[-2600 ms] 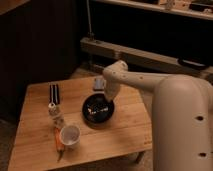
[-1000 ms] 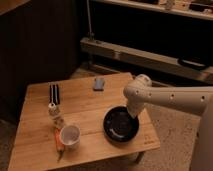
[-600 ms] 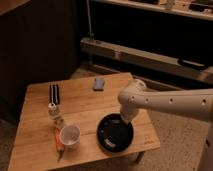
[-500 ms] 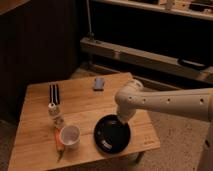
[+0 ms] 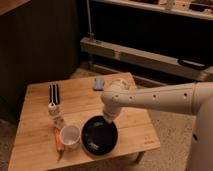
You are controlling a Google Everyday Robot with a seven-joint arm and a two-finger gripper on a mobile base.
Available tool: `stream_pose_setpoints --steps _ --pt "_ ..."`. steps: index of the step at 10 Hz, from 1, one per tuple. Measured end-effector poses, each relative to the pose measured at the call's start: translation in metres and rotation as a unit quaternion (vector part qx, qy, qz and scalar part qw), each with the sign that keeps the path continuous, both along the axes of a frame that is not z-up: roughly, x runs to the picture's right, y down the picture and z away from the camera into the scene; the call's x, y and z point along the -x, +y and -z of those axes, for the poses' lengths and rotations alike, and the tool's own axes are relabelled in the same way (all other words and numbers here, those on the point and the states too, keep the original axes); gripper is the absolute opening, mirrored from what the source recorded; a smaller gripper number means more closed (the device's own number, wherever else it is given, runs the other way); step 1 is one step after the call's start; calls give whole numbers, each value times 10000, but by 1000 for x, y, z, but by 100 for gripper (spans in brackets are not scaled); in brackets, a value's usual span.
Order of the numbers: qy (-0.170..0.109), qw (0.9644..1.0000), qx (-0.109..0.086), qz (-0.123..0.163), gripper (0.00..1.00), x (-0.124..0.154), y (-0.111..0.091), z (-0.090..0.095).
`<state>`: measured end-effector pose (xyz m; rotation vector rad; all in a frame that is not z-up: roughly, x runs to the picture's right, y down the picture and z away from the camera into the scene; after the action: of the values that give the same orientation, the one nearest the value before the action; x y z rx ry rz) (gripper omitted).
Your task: Drag the ceramic bowl in a circle
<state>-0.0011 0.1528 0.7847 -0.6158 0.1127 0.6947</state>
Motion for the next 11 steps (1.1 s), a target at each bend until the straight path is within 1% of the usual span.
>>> stream_pose_setpoints --steps 1,2,4,6,8,9,11 --pt "-74 10000 -16 24 0 10 -4 -3" --pt "-149 9999 -52 26 0 20 -12 -8" --pt "-214 9997 -106 20 0 31 -29 -22" --pt "-230 9997 -129 -11 0 41 -55 -45" --pt "-87 9998 -79 -140 0 39 -77 -74" --pt "-15 9997 -68 -221 0 35 -84 -83" --pt "213 9985 -40 -511 0 15 -101 -102"
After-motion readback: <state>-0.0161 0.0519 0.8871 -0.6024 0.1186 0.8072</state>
